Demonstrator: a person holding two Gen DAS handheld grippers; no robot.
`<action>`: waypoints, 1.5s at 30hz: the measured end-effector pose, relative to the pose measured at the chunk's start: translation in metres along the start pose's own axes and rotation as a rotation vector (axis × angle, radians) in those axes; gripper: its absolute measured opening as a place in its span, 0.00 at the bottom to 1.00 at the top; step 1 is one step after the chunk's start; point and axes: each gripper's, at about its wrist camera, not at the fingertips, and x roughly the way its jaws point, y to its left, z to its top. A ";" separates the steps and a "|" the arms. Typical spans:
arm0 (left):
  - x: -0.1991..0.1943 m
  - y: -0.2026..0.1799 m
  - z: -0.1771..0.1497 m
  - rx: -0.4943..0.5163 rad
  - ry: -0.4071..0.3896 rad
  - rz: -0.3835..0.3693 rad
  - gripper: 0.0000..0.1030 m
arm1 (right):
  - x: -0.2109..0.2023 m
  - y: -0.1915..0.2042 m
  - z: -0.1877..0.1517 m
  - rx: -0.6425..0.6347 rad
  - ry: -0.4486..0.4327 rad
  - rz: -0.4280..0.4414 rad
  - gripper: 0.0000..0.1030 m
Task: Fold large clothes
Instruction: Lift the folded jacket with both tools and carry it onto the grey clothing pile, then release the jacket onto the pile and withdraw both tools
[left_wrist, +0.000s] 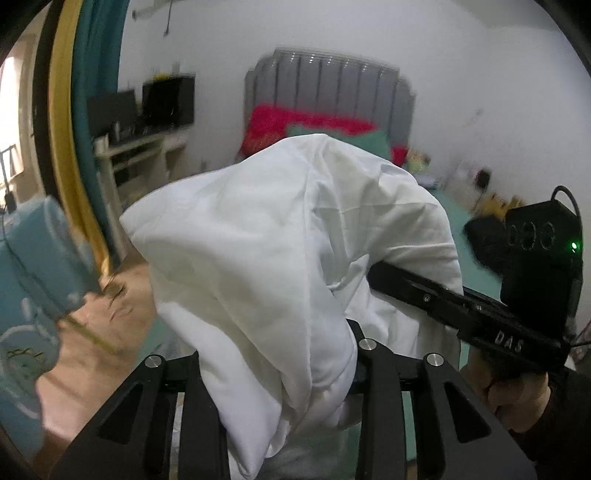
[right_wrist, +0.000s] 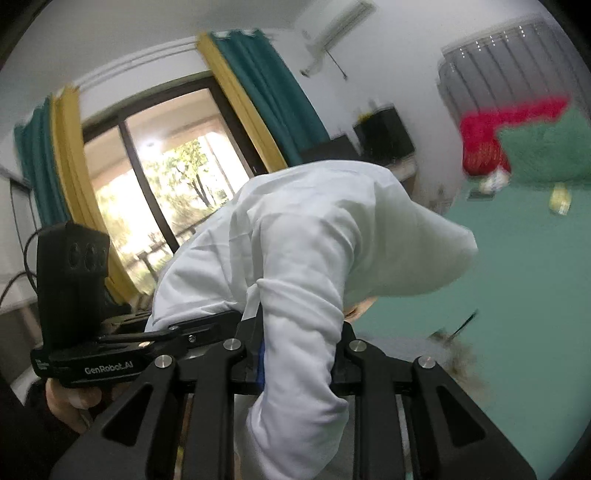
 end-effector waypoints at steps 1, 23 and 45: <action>0.012 0.011 -0.005 -0.002 0.053 0.021 0.38 | 0.016 -0.011 -0.012 0.071 0.037 0.002 0.23; 0.063 0.075 -0.116 -0.220 0.194 0.371 0.71 | 0.036 -0.085 -0.133 0.248 0.386 -0.180 0.87; 0.008 -0.134 -0.160 -0.208 0.024 0.191 0.71 | -0.162 -0.125 -0.150 0.257 0.364 -0.440 0.87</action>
